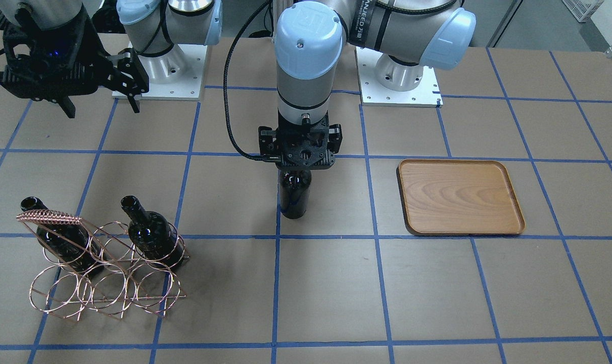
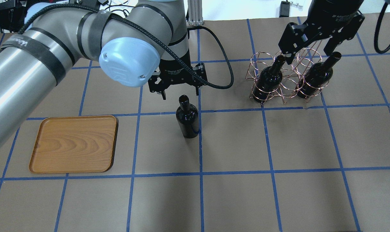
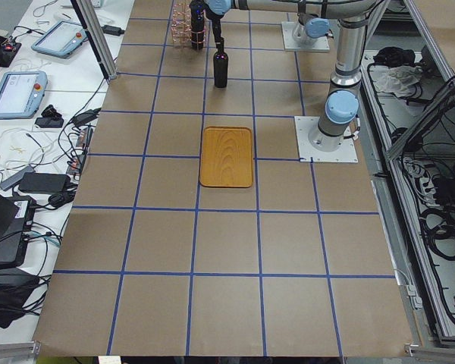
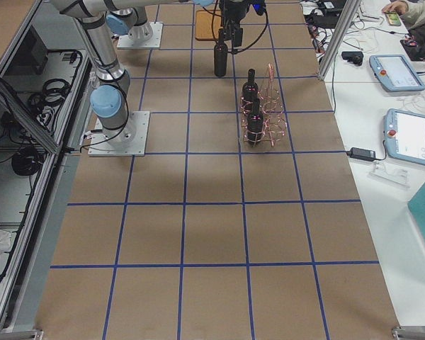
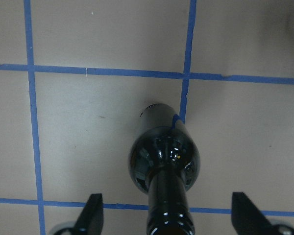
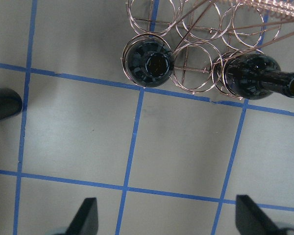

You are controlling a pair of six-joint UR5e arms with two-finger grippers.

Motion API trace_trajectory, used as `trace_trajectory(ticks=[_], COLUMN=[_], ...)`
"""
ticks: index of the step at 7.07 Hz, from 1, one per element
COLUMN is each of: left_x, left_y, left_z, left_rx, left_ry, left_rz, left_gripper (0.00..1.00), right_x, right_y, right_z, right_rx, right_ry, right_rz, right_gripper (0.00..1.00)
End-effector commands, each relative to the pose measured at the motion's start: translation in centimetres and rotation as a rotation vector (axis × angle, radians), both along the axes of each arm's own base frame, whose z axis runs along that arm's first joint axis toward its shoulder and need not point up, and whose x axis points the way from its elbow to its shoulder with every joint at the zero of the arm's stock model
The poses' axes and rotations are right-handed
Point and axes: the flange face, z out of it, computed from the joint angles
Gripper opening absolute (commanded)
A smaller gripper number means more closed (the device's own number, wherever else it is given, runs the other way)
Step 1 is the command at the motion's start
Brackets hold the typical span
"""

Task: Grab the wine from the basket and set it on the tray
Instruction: 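Move the left gripper down over the standing wine bottle, then grasp the bottle with the left gripper and carry it over the tray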

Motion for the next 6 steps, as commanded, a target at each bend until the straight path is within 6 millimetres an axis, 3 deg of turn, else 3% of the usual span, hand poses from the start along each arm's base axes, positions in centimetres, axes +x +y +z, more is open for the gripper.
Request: trace_trajectory(ticks=[1, 4, 5, 6], left_x=[-0.1, 0.5, 1.9, 4.9], left_y=[0.3, 0.4, -0.1, -0.5], left_z=[-0.7, 0.1, 1.2, 2.5], left_rx=[0.027, 0.021, 0.0, 0.017], left_ry=[0.003, 0.028, 0.034, 0.027], left_rz=[-0.017, -0.007, -0.028, -0.067], left_gripper=[0.51, 0.16, 0.15, 0.15], right_x=[-0.6, -0.4, -0.3, -0.2], right_y=[0.3, 0.4, 0.5, 0.6], right_z=[0.4, -0.1, -0.1, 0.0], right_rx=[-0.007, 0.003, 0.005, 0.002], right_ry=[0.038, 0.03, 0.029, 0.029], right_rz=[-0.001, -0.007, -0.005, -0.004], right_gripper=[1.0, 1.0, 1.0, 1.0])
